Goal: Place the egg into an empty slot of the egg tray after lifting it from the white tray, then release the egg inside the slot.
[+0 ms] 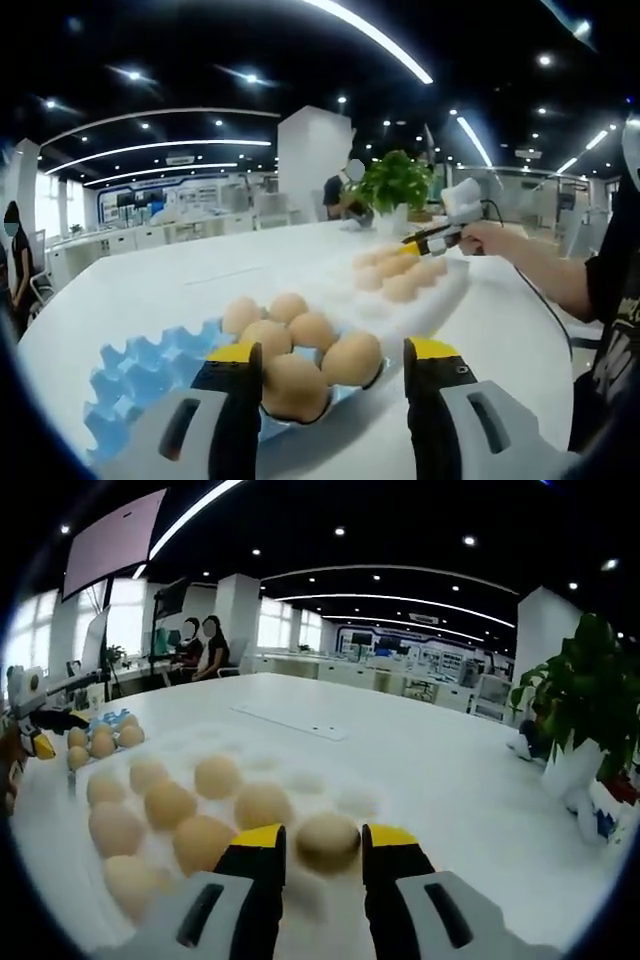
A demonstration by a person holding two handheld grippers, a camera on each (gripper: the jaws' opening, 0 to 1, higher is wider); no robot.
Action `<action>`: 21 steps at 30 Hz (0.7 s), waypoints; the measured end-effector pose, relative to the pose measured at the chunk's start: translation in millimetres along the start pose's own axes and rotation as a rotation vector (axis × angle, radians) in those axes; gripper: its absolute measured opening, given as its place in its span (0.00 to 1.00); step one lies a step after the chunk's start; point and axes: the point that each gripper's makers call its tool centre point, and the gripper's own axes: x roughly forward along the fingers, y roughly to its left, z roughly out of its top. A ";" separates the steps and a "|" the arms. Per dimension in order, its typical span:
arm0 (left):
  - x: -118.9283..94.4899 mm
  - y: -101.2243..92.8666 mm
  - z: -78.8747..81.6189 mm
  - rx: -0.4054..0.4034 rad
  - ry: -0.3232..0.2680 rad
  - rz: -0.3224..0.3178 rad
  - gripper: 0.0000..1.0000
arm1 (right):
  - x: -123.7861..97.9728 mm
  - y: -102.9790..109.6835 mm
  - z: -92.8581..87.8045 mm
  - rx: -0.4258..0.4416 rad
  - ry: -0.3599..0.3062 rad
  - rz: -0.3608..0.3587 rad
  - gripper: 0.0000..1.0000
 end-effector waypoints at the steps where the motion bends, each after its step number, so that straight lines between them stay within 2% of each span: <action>1: 0.4 -0.1 0.0 0.000 0.000 -0.001 0.59 | 0.3 -0.1 0.1 0.003 -0.002 -0.001 0.31; 11: 1.5 1.1 0.4 0.003 -0.001 0.002 0.59 | 5.2 1.1 1.0 -0.019 0.006 -0.008 0.28; 21: -2.5 1.6 2.0 0.004 -0.003 0.002 0.58 | 5.0 3.9 2.0 -0.005 -0.005 -0.015 0.27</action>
